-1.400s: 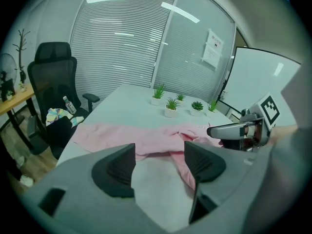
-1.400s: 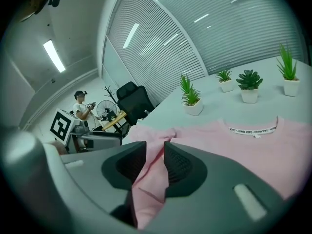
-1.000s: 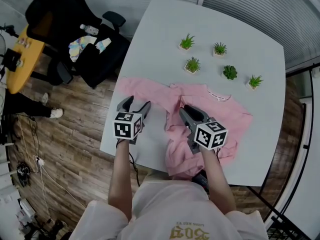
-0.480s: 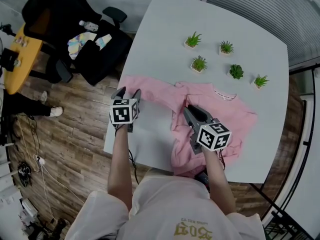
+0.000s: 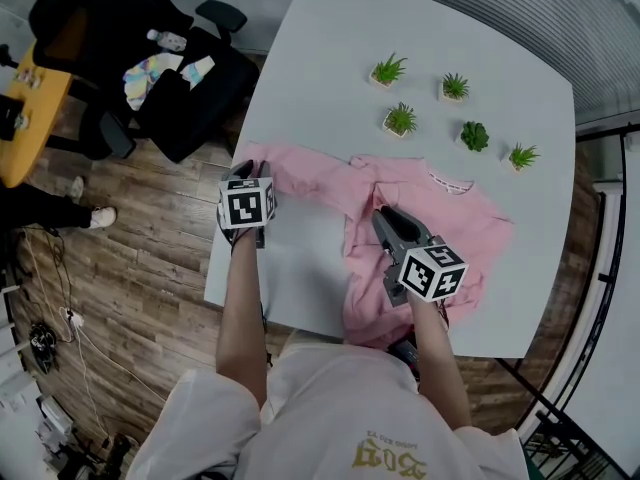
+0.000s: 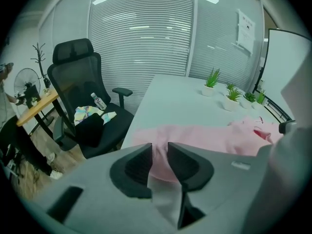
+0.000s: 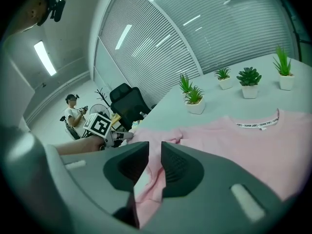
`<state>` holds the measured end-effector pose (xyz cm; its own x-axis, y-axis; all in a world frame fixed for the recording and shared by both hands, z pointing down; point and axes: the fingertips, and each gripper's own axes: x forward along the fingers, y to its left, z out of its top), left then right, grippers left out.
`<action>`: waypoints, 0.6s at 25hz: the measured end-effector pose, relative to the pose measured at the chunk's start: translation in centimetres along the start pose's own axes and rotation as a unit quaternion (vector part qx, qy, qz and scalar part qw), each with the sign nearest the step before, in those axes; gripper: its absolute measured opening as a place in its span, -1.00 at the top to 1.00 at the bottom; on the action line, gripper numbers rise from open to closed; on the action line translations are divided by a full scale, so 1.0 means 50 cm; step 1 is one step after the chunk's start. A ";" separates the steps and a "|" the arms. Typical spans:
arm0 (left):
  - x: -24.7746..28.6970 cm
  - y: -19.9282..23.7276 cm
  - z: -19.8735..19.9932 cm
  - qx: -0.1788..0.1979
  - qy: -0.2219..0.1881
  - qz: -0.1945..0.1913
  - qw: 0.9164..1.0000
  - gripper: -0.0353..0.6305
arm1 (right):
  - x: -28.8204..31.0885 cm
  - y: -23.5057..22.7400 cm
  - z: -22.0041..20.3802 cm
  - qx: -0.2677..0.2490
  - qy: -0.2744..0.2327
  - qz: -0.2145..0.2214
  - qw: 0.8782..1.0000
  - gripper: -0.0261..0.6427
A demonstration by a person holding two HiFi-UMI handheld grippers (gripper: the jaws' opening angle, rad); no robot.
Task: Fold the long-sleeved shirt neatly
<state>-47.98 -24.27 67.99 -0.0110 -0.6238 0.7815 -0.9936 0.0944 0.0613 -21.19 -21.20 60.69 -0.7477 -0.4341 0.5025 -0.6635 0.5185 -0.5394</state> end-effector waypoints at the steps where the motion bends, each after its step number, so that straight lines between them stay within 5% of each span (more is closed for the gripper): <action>1: 0.003 0.000 -0.003 0.001 0.003 0.000 1.000 0.62 | -0.001 -0.001 0.000 0.001 0.000 -0.002 1.000 0.65; 5: 0.004 0.000 -0.006 0.008 0.005 -0.003 1.000 0.79 | -0.005 -0.001 0.001 0.000 -0.002 -0.005 1.000 0.66; 15: -0.033 -0.001 0.022 -0.001 -0.027 -0.002 1.000 0.83 | -0.026 0.000 0.011 0.002 -0.015 -0.011 1.000 0.69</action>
<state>-48.04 -24.08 66.02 -0.0130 -0.6653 0.7464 -0.9935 0.0927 0.0653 -20.20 -21.05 59.65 -0.7329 -0.4674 0.4943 -0.6803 0.5048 -0.5313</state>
